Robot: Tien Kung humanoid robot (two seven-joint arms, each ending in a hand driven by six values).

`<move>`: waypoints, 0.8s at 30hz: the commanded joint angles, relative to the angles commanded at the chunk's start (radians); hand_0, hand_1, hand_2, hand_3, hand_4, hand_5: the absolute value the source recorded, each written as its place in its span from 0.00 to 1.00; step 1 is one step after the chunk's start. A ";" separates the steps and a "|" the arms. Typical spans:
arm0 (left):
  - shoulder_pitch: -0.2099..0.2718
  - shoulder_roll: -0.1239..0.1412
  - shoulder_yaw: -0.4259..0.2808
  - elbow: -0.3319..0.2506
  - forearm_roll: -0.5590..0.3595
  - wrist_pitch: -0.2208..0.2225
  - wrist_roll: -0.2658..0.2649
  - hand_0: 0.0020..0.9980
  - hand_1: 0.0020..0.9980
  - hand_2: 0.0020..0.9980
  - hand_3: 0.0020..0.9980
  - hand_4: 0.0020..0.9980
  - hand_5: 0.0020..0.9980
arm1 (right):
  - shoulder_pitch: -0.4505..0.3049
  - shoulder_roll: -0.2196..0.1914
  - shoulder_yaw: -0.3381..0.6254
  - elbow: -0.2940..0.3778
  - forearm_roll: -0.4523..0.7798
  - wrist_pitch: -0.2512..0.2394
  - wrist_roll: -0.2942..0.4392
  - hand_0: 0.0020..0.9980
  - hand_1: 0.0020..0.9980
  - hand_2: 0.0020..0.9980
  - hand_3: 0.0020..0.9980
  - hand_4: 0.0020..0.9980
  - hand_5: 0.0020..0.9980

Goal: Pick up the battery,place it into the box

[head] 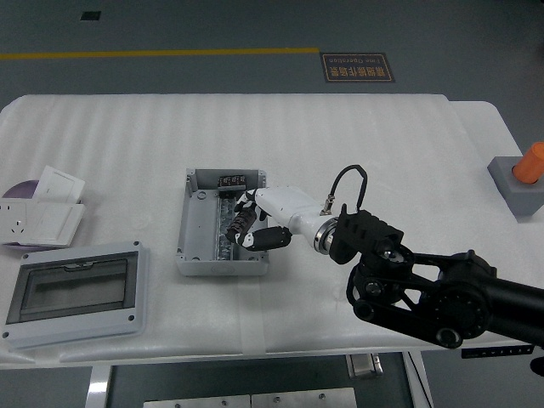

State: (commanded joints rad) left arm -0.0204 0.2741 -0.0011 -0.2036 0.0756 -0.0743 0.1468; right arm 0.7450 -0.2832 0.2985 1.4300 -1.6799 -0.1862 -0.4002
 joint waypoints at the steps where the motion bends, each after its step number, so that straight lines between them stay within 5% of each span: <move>1: 0.000 0.000 0.000 0.000 0.000 0.000 0.000 0.62 0.66 0.58 0.55 0.67 0.40 | 0.000 0.002 -0.002 -0.004 -0.004 -0.004 0.002 0.88 0.83 0.92 1.00 0.63 0.46; 3: 0.001 -0.001 0.001 0.000 0.000 0.000 0.000 0.62 0.66 0.58 0.55 0.67 0.40 | 0.000 0.004 -0.002 -0.007 -0.015 -0.013 0.008 0.88 0.83 0.92 1.00 0.63 0.46; 4: 0.001 0.000 0.001 0.000 0.000 0.000 0.000 0.62 0.66 0.57 0.54 0.67 0.40 | 0.000 0.004 -0.002 -0.007 -0.021 -0.018 0.010 1.00 0.99 1.00 1.00 0.69 0.51; 16: -0.001 -0.002 0.001 -0.001 0.001 0.000 -0.002 0.62 0.66 0.57 0.54 0.67 0.39 | -0.015 0.001 0.036 -0.015 -0.040 -0.076 0.031 1.00 0.98 1.00 1.00 0.68 0.50; 24: 0.002 -0.003 0.001 0.000 -0.003 0.000 -0.002 0.62 0.66 0.57 0.54 0.66 0.38 | -0.099 -0.056 0.184 -0.125 -0.020 -0.119 0.034 1.00 0.96 1.00 1.00 0.68 0.50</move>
State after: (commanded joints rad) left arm -0.0182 0.2711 0.0000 -0.2032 0.0727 -0.0744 0.1453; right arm 0.6460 -0.3395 0.4821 1.3048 -1.6998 -0.3054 -0.3657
